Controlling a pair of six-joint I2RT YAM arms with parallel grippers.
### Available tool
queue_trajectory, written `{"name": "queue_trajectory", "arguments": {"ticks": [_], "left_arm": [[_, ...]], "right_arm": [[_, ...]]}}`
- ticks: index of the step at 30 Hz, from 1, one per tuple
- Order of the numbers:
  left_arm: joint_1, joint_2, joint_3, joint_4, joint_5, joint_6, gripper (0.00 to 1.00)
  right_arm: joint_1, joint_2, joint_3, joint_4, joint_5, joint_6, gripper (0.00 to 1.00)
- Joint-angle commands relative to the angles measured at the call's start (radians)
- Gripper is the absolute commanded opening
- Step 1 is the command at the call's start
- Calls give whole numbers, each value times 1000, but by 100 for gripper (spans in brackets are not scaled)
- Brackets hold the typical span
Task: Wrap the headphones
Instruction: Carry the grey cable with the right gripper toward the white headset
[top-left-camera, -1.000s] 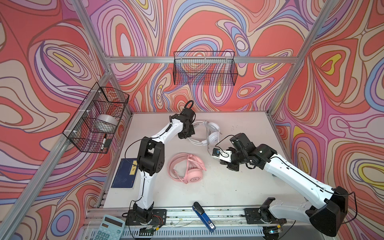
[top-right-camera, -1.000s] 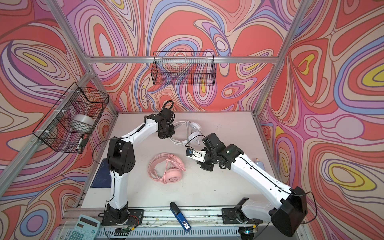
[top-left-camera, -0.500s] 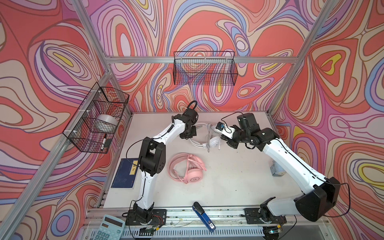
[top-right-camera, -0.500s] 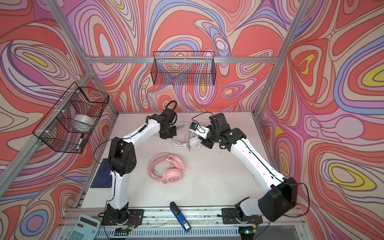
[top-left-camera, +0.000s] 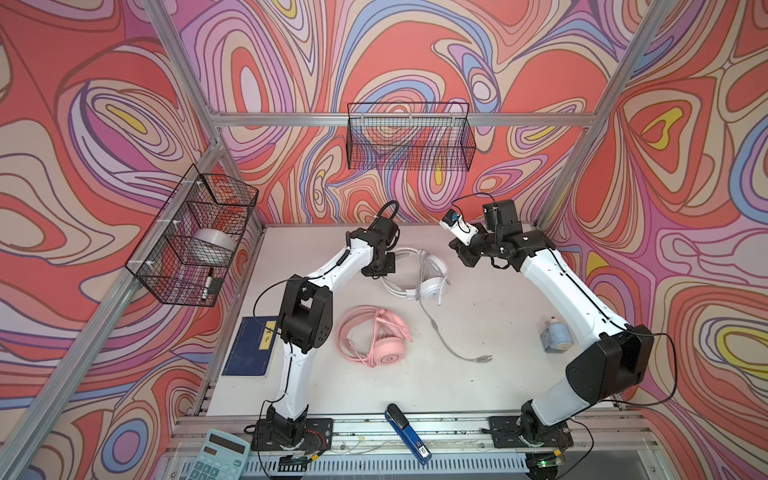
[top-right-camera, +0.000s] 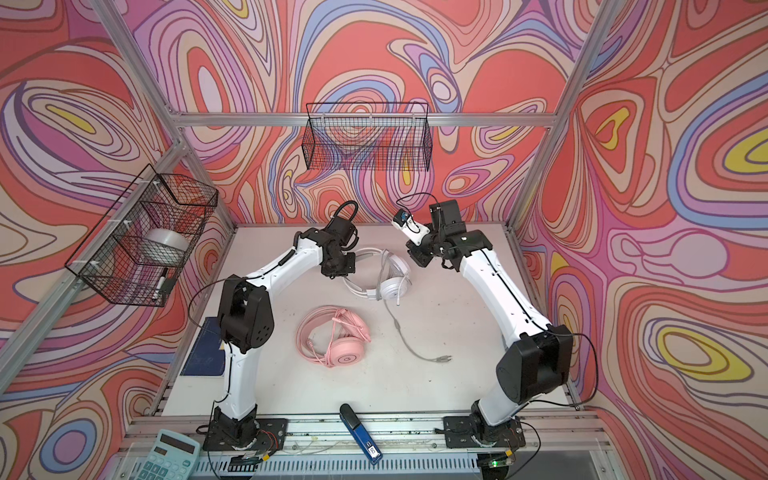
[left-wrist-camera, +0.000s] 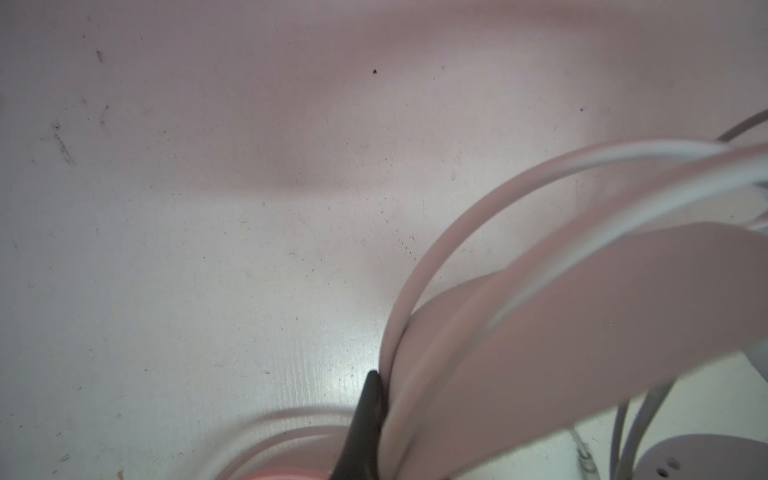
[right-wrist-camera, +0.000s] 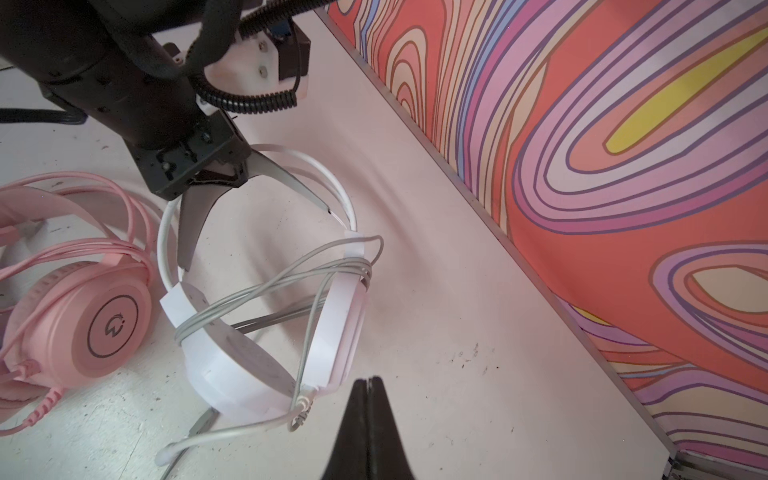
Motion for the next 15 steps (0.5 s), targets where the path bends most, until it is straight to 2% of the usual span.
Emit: {"name": "queue_trajectory", "arguments": {"ticks": [1, 4, 5, 8, 11, 14, 15], "left_arm": [[-6, -18, 55, -19, -2, -2, 0], [-6, -6, 63, -29, -16, -10, 0], [-4, -1, 64, -29, -22, -15, 0], [2, 16, 73, -37, -24, -36, 0], [11, 34, 85, -44, -28, -53, 0], [18, 48, 97, -48, -42, -67, 0], [20, 51, 100, -49, -50, -72, 0]], "right_arm": [[2, -32, -36, -7, -13, 15, 0], [1, -86, -116, -1, -25, -19, 0], [2, -114, -158, 6, -27, -51, 4], [2, -198, -269, 20, 23, -91, 21], [1, -267, -327, -13, 56, -106, 41], [2, -316, -371, -65, 57, -133, 57], [2, -328, -387, -77, 57, -139, 66]]}}
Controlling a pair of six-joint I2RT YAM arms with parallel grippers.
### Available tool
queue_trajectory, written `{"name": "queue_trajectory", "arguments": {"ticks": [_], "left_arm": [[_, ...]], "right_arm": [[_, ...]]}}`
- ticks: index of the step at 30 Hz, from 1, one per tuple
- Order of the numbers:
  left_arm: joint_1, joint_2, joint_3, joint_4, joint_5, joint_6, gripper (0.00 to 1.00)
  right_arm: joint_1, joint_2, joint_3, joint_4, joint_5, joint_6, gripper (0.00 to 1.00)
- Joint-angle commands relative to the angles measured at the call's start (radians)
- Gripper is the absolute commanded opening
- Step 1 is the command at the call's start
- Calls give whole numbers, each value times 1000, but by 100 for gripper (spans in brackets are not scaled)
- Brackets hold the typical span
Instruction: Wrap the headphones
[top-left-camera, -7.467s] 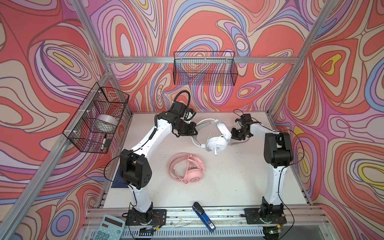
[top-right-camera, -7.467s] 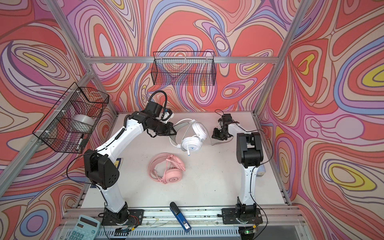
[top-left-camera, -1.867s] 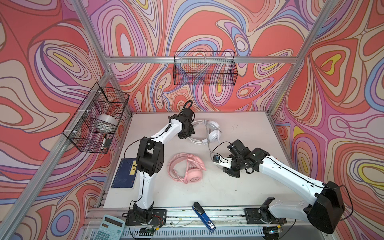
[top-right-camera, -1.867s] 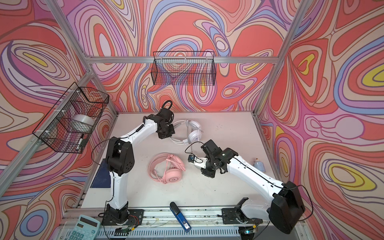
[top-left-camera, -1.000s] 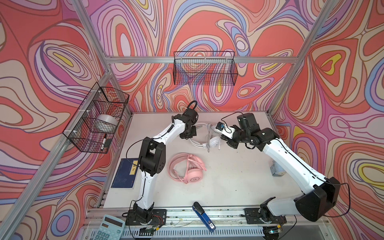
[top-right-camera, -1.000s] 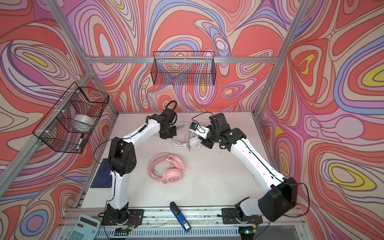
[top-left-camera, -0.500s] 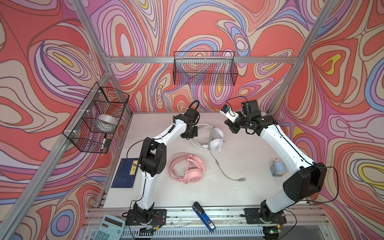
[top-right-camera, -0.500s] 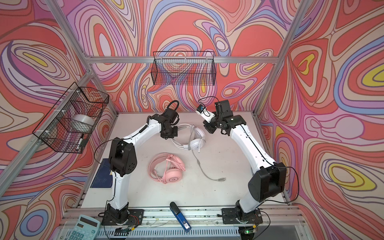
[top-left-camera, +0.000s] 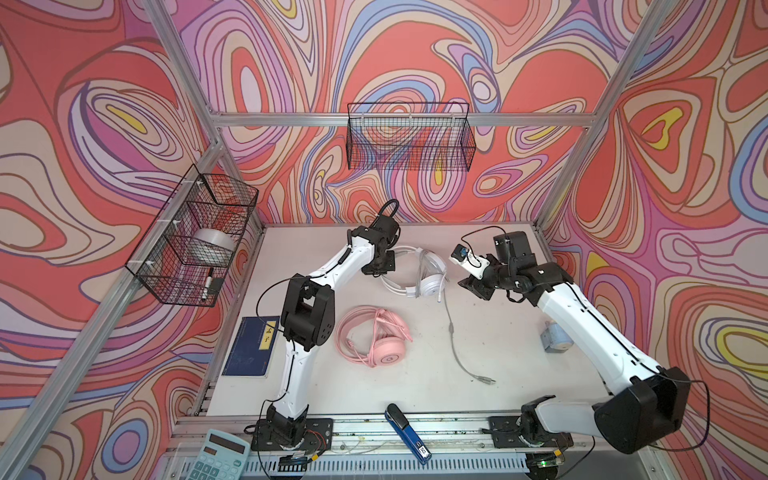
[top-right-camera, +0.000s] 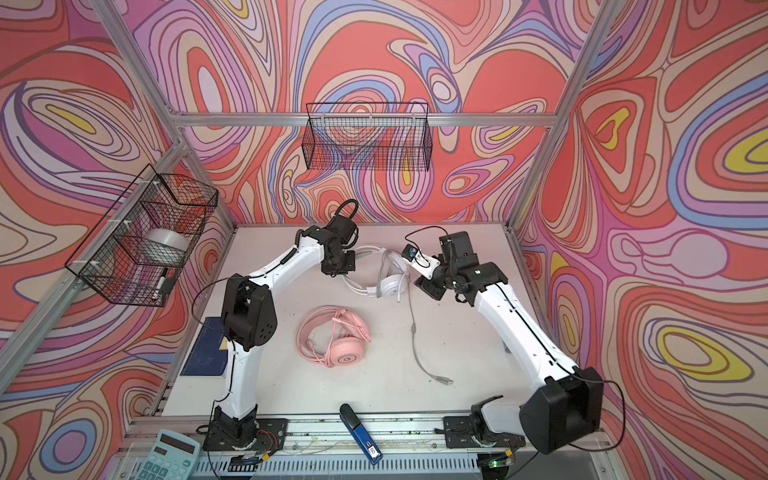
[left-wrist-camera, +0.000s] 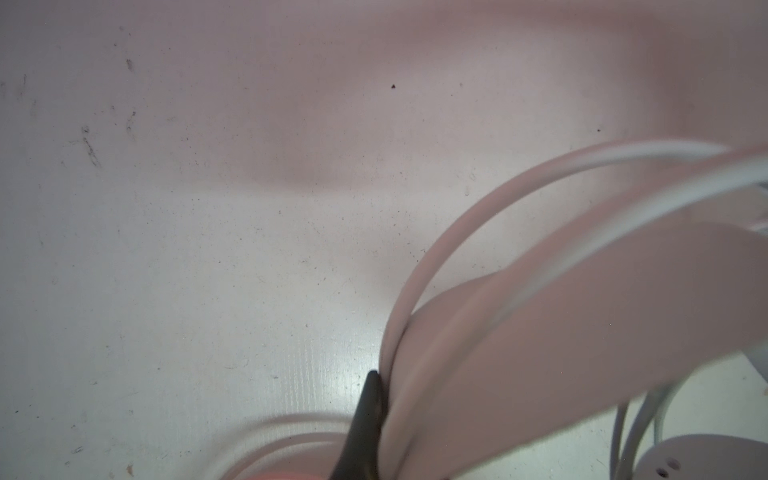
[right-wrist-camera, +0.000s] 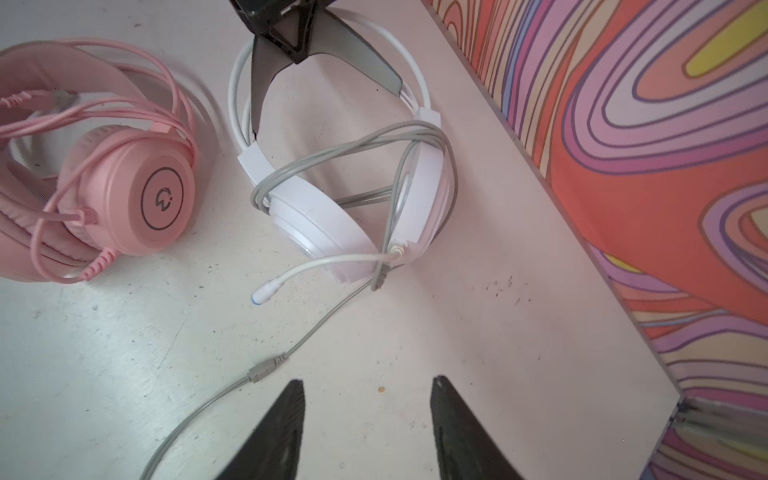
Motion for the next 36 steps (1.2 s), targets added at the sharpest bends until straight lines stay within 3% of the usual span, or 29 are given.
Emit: {"name": "queue_trajectory", "arguments": {"ticks": [1, 3, 4, 13, 19, 36], "left_arm": [[20, 13, 49, -15, -19, -49, 0], [33, 18, 59, -14, -26, -61, 0], [42, 20, 63, -13, -28, -67, 0], [101, 38, 120, -13, -9, -76, 0], [120, 48, 114, -13, -5, -71, 0], [132, 73, 113, -2, 19, -64, 0]], "right_arm": [[1, -47, -51, -66, 17, -58, 74], [1, -64, -87, -95, 27, -101, 95], [1, -73, -108, -101, 30, -117, 98], [2, -69, -222, -84, 34, -75, 98], [13, -69, -301, -146, 16, -174, 98], [21, 116, -411, -90, 113, -158, 77]]}}
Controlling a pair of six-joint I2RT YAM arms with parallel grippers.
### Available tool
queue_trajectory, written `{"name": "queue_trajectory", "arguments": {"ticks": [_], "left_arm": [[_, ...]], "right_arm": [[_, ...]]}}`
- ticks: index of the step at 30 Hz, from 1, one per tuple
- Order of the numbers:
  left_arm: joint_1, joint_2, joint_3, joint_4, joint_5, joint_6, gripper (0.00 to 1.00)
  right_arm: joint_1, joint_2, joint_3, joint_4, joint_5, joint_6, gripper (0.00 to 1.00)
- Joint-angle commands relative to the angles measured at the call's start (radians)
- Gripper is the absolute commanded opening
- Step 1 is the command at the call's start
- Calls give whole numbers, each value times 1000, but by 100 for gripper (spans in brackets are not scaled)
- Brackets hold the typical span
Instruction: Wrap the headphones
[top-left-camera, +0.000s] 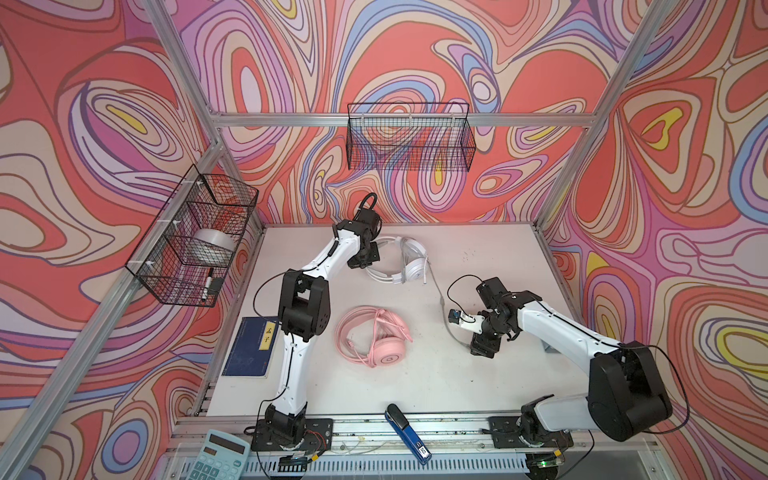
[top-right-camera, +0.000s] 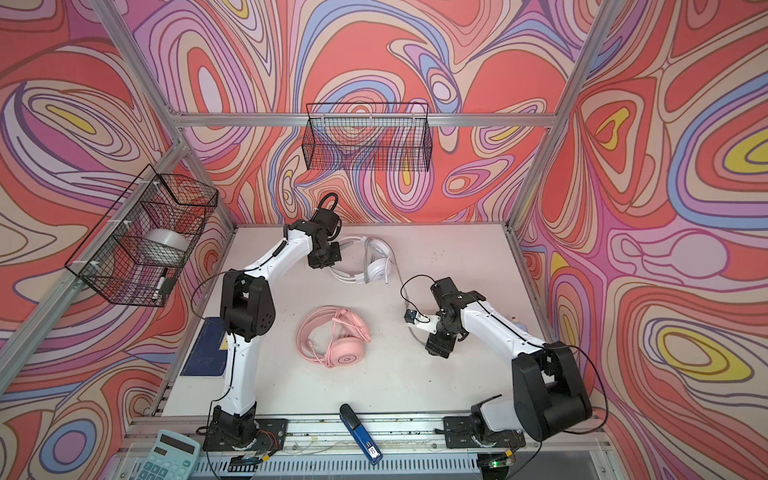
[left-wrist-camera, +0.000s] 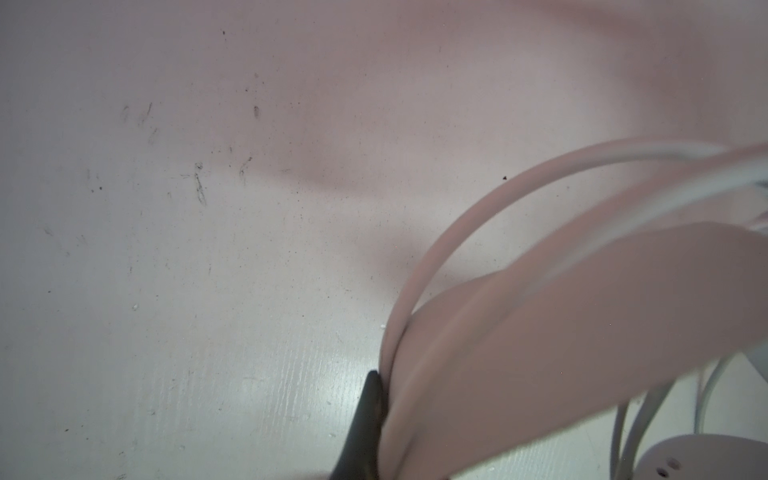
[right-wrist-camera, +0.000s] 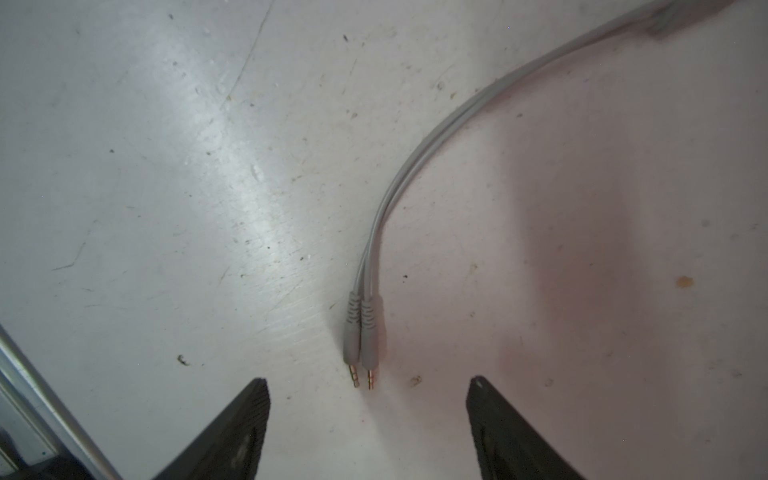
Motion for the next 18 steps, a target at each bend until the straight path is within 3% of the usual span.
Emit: {"name": "queue_trajectory", "arguments": {"ticks": [1, 8, 18], "left_arm": [[9, 4, 26, 14, 29, -14, 0], [8, 3, 17, 19, 39, -16, 0], [9, -8, -12, 30, 44, -18, 0]], "right_arm": [[5, 22, -29, 19, 28, 4, 77], [5, 37, -77, 97, 30, 15, 64], [53, 99, -105, 152, 80, 44, 55]]}}
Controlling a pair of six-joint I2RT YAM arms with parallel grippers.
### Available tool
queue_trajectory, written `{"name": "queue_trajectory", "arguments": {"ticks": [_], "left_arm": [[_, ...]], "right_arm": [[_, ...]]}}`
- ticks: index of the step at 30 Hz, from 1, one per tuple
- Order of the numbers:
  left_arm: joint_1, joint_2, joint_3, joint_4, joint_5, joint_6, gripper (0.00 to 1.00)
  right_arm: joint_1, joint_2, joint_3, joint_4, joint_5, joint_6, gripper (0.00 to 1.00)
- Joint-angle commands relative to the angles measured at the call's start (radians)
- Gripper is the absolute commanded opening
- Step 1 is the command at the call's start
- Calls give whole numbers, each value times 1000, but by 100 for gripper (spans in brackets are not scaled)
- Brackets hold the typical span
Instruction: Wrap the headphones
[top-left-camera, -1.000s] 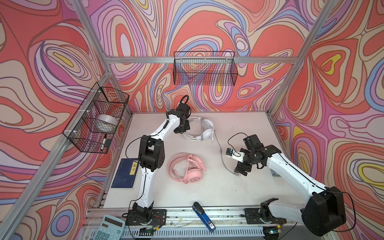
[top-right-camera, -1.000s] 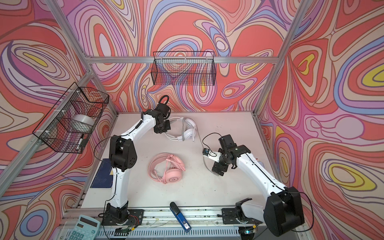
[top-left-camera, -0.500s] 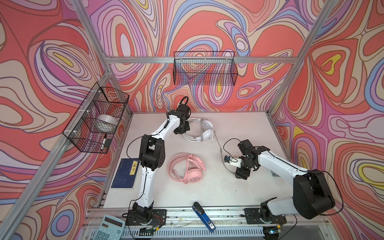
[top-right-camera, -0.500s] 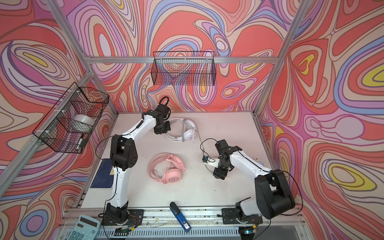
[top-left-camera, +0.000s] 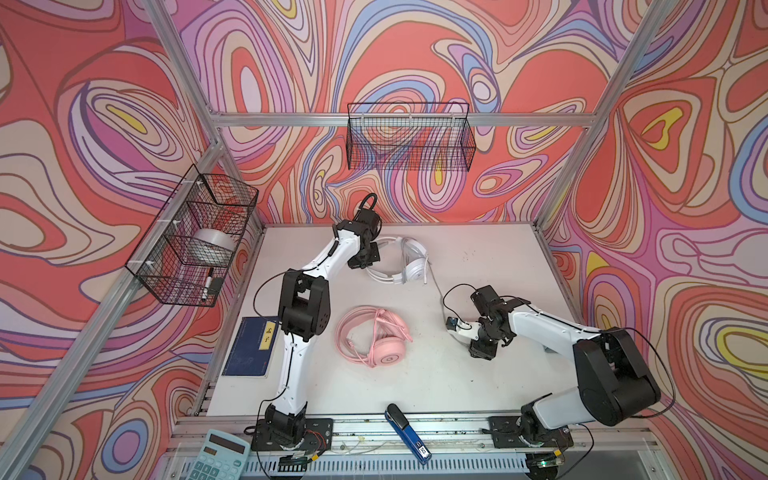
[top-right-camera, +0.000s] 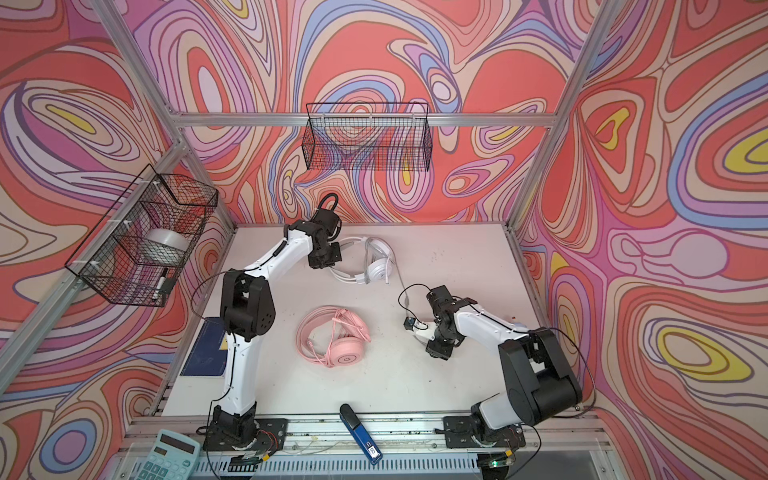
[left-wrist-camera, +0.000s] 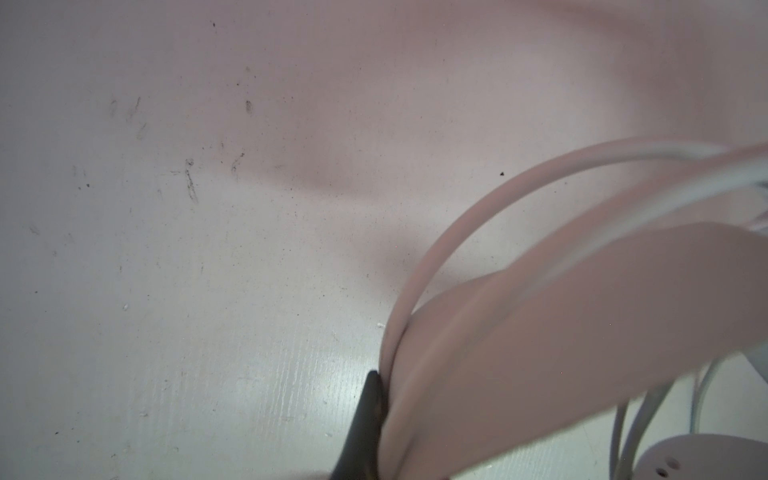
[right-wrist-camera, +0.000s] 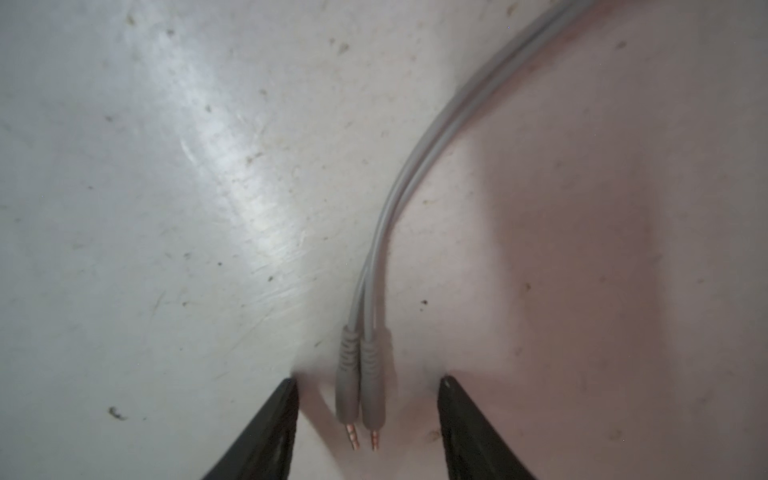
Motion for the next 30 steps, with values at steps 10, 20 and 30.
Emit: {"name": "queue_trajectory", "arguments": {"ticks": [10, 20, 30], "left_arm": [[8, -12, -10, 24, 34, -16, 0], [8, -25, -32, 34, 42, -21, 0], [9, -33, -35, 34, 46, -20, 0]], "right_arm": [[40, 20, -40, 11, 91, 6, 36], [41, 7, -27, 21, 99, 9, 15], [41, 15, 7, 6, 67, 31, 0]]}}
